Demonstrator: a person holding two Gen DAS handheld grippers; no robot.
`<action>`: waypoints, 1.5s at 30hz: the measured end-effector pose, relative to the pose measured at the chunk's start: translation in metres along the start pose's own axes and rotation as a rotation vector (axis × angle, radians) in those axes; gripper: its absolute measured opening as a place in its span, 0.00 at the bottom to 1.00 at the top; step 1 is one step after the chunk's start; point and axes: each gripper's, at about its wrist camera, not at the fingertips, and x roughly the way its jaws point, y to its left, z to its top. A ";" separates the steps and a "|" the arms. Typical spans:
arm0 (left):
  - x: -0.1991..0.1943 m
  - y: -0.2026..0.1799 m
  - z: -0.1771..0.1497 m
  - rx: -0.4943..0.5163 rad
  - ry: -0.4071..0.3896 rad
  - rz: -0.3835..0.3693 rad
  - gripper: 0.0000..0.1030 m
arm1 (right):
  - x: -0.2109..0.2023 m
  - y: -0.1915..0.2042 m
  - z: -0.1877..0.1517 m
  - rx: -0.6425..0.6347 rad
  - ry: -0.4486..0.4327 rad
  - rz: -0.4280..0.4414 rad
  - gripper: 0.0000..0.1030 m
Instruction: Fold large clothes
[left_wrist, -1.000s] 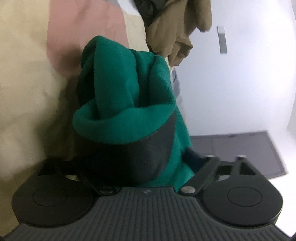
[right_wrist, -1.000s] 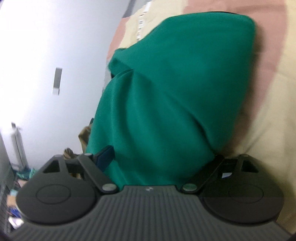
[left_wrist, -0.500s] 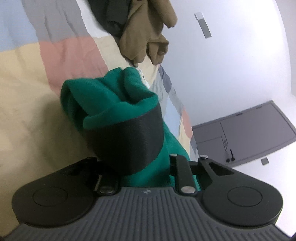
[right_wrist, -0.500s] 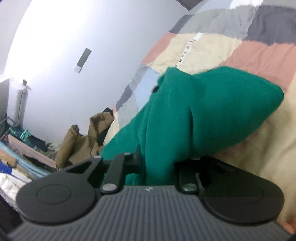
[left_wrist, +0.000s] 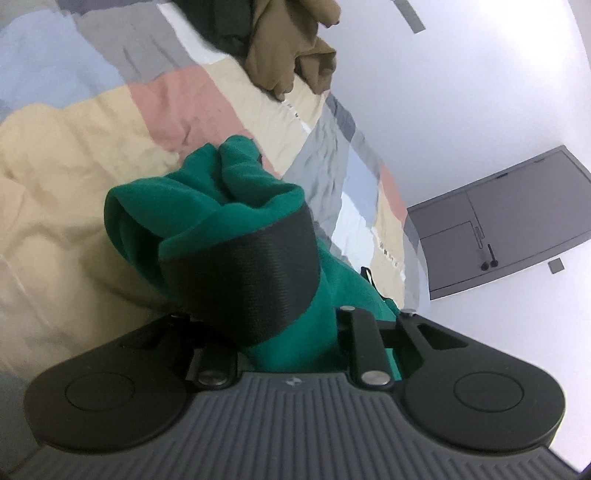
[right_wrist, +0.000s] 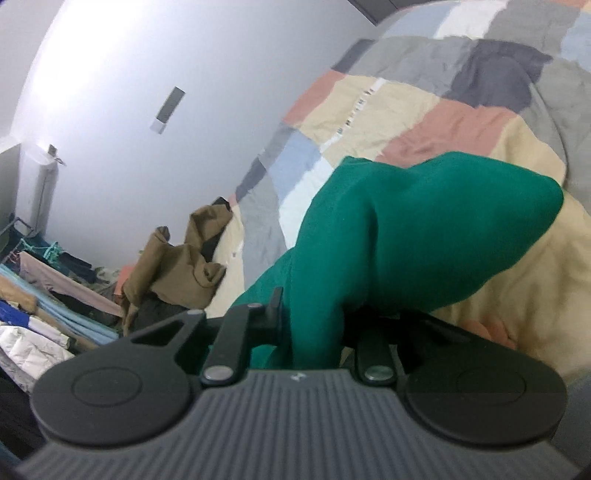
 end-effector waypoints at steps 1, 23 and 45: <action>0.002 0.001 0.000 -0.003 0.008 -0.001 0.29 | 0.000 -0.004 0.001 0.019 0.014 -0.003 0.24; 0.017 -0.030 0.047 0.015 -0.125 -0.140 0.78 | 0.029 0.034 0.035 -0.168 -0.021 0.141 0.54; 0.135 -0.056 0.097 0.452 -0.252 0.069 0.79 | 0.147 0.053 0.071 -0.449 -0.054 0.047 0.57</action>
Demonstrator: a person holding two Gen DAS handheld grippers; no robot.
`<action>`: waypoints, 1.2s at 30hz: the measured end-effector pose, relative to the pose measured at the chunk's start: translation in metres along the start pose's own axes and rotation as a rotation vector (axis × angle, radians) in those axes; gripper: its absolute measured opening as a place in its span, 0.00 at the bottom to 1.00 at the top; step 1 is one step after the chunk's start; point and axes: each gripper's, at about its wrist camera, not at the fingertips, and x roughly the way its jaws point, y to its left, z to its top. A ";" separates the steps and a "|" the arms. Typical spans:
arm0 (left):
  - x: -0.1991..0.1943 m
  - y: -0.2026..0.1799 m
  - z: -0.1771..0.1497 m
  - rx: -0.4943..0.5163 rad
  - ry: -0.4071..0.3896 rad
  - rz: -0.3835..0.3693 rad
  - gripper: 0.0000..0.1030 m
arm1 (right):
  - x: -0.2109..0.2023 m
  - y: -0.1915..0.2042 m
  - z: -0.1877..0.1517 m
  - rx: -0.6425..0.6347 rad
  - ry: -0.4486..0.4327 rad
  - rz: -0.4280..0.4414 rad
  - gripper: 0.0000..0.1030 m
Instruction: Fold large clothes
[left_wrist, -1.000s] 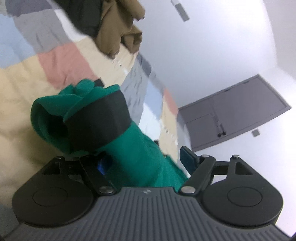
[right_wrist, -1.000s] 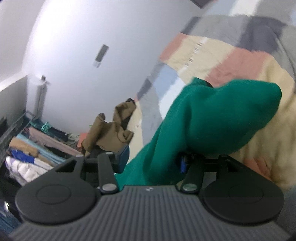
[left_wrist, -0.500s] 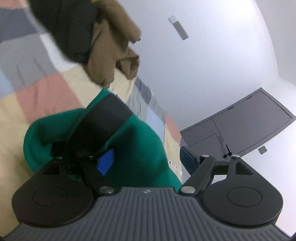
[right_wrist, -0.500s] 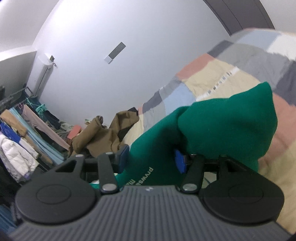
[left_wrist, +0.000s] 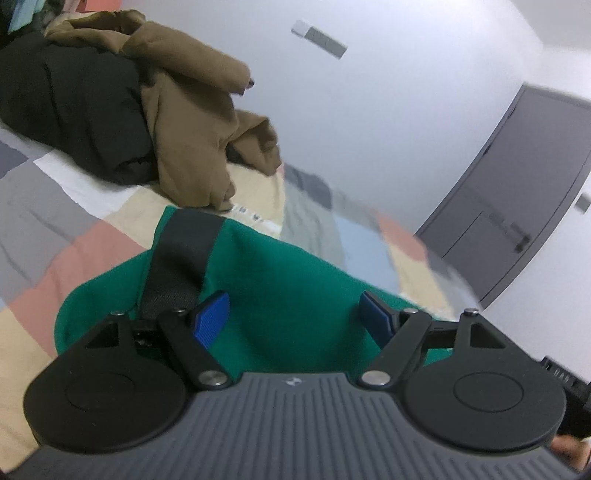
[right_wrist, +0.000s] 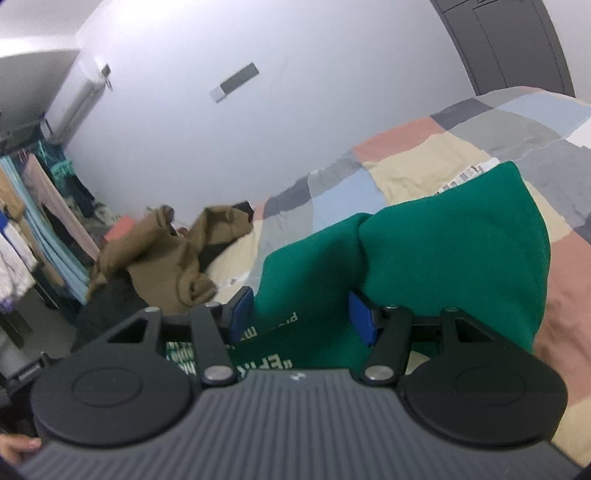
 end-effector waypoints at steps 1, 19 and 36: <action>0.009 0.001 0.001 0.014 0.013 0.013 0.79 | 0.008 0.000 0.001 -0.010 0.014 -0.005 0.57; 0.097 0.033 -0.008 0.110 0.092 0.081 0.82 | 0.127 -0.009 -0.018 -0.185 0.149 -0.113 0.56; -0.017 -0.007 -0.026 0.213 -0.011 -0.020 0.82 | 0.029 0.005 -0.014 -0.082 0.113 -0.067 0.59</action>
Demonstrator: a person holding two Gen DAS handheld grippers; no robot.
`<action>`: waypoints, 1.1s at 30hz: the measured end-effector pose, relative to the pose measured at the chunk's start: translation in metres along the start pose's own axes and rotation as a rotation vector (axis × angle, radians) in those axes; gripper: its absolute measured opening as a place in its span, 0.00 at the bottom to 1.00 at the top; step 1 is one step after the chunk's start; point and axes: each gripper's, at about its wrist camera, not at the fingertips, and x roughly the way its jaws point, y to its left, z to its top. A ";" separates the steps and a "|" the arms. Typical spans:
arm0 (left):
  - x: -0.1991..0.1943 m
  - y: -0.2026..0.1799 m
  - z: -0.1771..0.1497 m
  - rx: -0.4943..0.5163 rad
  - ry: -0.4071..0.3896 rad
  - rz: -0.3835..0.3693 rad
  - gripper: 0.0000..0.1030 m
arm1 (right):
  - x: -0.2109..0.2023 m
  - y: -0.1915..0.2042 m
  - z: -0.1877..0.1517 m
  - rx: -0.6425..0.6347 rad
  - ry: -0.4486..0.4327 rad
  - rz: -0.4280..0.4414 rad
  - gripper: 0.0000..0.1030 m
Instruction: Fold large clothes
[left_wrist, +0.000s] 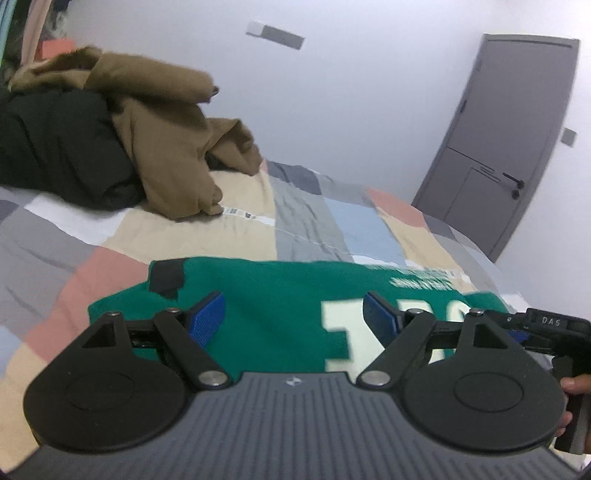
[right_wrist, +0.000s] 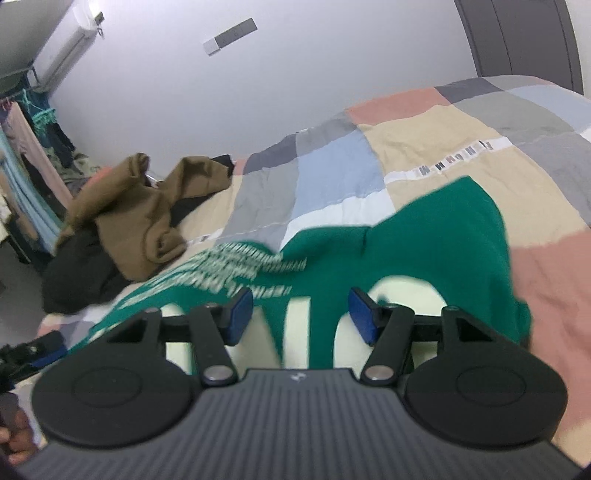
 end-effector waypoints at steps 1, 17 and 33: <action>-0.007 -0.003 -0.004 -0.012 0.002 -0.005 0.82 | -0.009 0.002 -0.004 -0.005 -0.001 0.001 0.59; -0.012 0.053 -0.055 -0.581 0.223 -0.068 0.82 | -0.058 -0.028 -0.051 0.301 0.122 0.092 0.86; 0.011 0.086 -0.064 -0.770 0.208 -0.129 0.56 | -0.019 -0.059 -0.057 0.573 0.180 0.182 0.85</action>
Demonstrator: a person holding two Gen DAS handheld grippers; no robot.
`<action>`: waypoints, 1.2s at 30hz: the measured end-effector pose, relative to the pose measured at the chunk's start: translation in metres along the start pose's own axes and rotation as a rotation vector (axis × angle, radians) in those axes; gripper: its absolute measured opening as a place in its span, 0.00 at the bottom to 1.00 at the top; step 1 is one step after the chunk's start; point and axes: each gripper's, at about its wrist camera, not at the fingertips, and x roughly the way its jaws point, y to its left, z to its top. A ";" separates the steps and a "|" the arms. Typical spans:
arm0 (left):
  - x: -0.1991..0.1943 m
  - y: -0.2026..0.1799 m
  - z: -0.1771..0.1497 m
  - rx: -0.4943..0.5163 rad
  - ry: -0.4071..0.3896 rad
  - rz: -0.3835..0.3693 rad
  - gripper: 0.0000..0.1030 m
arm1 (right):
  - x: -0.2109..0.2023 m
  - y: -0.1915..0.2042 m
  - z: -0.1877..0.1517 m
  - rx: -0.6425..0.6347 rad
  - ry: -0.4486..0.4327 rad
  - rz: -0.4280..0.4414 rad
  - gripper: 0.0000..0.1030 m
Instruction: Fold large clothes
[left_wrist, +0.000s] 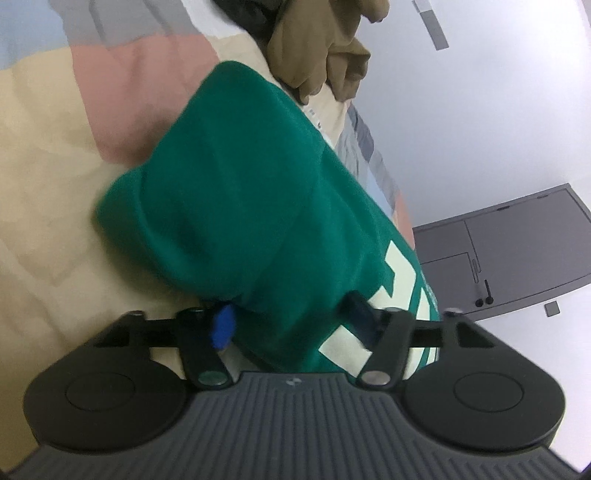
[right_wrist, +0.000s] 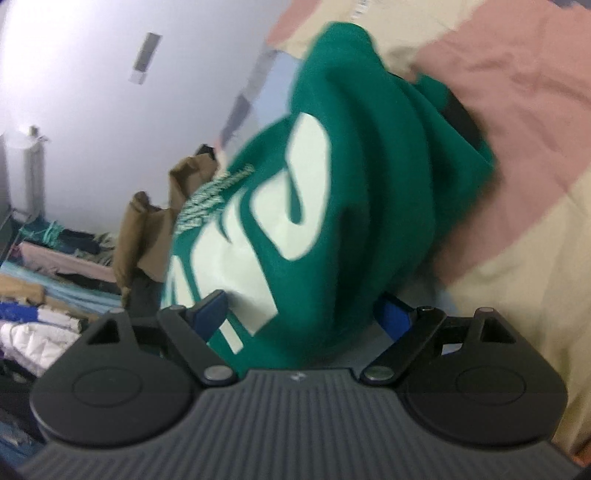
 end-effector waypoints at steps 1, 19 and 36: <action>-0.002 -0.001 0.001 0.008 -0.006 -0.008 0.52 | -0.002 0.003 0.002 -0.018 -0.002 0.019 0.83; 0.008 -0.029 0.031 0.145 -0.106 -0.074 0.36 | 0.022 0.006 0.037 -0.036 -0.038 0.086 0.72; 0.014 -0.003 0.015 -0.053 -0.011 -0.054 0.96 | 0.024 -0.035 -0.002 0.307 -0.030 0.064 0.97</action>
